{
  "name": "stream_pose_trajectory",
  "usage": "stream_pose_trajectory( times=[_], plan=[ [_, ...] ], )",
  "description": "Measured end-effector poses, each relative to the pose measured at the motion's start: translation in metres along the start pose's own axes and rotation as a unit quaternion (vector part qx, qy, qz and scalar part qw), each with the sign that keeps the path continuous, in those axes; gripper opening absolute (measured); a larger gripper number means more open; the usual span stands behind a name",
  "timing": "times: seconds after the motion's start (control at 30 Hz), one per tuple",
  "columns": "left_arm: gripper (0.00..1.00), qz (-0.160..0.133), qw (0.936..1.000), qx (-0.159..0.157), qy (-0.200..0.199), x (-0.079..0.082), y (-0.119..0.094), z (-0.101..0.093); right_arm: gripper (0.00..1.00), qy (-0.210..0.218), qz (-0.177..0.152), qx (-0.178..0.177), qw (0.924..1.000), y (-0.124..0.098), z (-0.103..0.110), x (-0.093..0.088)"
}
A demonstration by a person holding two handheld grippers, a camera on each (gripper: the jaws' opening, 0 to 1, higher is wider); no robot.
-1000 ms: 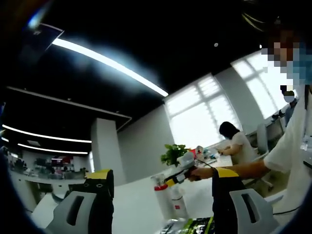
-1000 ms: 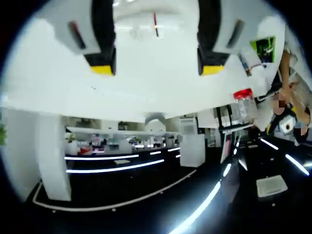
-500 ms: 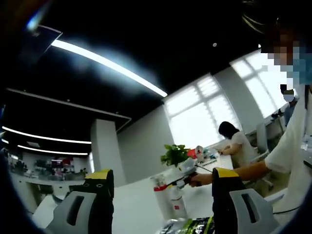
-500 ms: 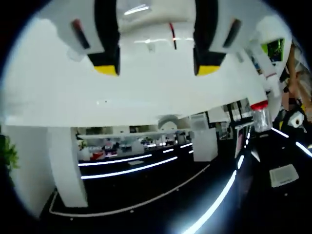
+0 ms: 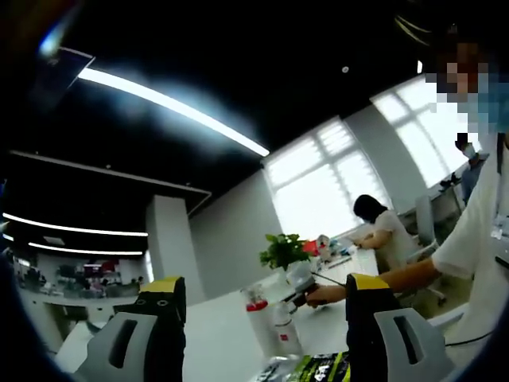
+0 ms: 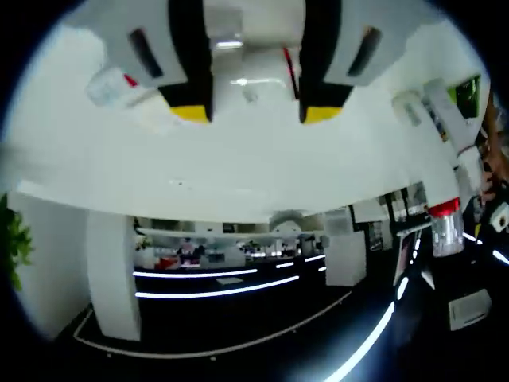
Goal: Arrange the skincare products in the storage area until every visible bottle or jar stands upright without overlapping.
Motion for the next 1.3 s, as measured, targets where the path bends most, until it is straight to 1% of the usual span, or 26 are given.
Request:
stream_pose_trajectory(
  times=[0.03, 0.13, 0.17, 0.23, 0.27, 0.3, 0.37, 0.43, 0.5, 0.57, 0.7, 0.77, 0.87, 0.9, 0.97, 1.07, 1.23, 1.3],
  plan=[
    [0.84, -0.001, 1.0000, -0.004, -0.002, 0.001, 0.000, -0.002, 0.39, 0.005, 0.000, 0.001, 1.0000, 0.000, -0.003, 0.001],
    [0.84, -0.003, 1.0000, -0.005, -0.003, 0.001, 0.000, -0.003, 0.37, 0.010, -0.001, 0.001, 1.0000, 0.000, -0.003, 0.001],
    [0.84, -0.003, 1.0000, -0.006, -0.004, 0.001, -0.001, -0.003, 0.35, 0.014, -0.002, 0.001, 0.9999, 0.000, -0.003, 0.001],
    [0.84, -0.003, 1.0000, -0.006, -0.004, 0.001, -0.001, -0.003, 0.25, 0.019, -0.002, -0.001, 0.9998, -0.002, -0.004, 0.001],
    [0.84, -0.003, 1.0000, -0.007, -0.004, 0.001, -0.001, -0.003, 0.23, 0.025, -0.002, 0.006, 0.9997, -0.002, -0.002, 0.000],
    [0.84, -0.003, 1.0000, -0.008, -0.005, 0.001, -0.001, -0.003, 0.22, 0.026, -0.005, 0.009, 0.9996, -0.001, -0.001, 0.000],
    [0.84, -0.004, 0.9999, -0.009, -0.006, 0.001, -0.001, -0.003, 0.21, 0.027, -0.007, 0.016, 0.9995, 0.000, 0.002, -0.001],
    [0.84, -0.004, 0.9999, -0.009, -0.007, 0.001, -0.001, -0.002, 0.21, 0.026, -0.007, 0.030, 0.9992, 0.001, 0.008, -0.002],
    [0.84, -0.004, 0.9999, -0.008, -0.006, 0.001, -0.001, -0.002, 0.20, 0.029, -0.005, 0.036, 0.9989, 0.003, 0.016, -0.002],
    [0.84, -0.004, 0.9999, -0.008, -0.005, 0.001, -0.002, -0.003, 0.18, 0.023, -0.004, 0.050, 0.9985, 0.003, 0.024, -0.003],
    [0.84, -0.005, 0.9999, -0.008, -0.005, 0.002, -0.002, -0.003, 0.15, 0.018, -0.003, 0.071, 0.9973, 0.004, 0.028, -0.003],
    [0.84, -0.005, 0.9999, -0.008, -0.005, 0.002, -0.002, -0.003, 0.12, 0.019, -0.004, 0.076, 0.9969, 0.003, 0.028, -0.003],
    [0.84, -0.004, 1.0000, -0.008, -0.004, 0.002, -0.002, -0.003, 0.04, 0.006, -0.004, 0.099, 0.9951, 0.002, 0.033, -0.003],
    [0.84, -0.004, 1.0000, -0.009, -0.003, 0.001, -0.002, -0.003, 0.02, 0.006, -0.004, 0.100, 0.9950, 0.002, 0.034, -0.003],
    [0.84, -0.004, 0.9999, -0.009, -0.004, 0.001, -0.002, -0.003, 0.01, 0.008, -0.004, 0.106, 0.9943, 0.003, 0.036, -0.003],
    [0.84, -0.004, 0.9999, -0.010, -0.003, 0.002, -0.002, -0.004, 0.00, 0.014, -0.004, 0.125, 0.9920, 0.003, 0.040, -0.004],
    [0.84, -0.005, 0.9999, -0.010, -0.001, 0.003, -0.003, -0.004, 0.00, 0.015, -0.001, 0.139, 0.9902, 0.003, 0.043, -0.004],
    [0.84, -0.006, 0.9999, -0.010, -0.001, 0.003, -0.003, -0.005, 0.00, 0.009, 0.005, 0.163, 0.9866, 0.001, 0.046, -0.004]
  ],
)
Point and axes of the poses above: the point that each gripper's makers call its tool centre point, and the gripper's own axes: y roughly forward along the fingers, z roughly to its left, x roughly out of its top, the point moved 8 cm from there along -y, roughly backward along the fingers, and after that the axes turned 7 degrees about x, right-handed, at the moved point
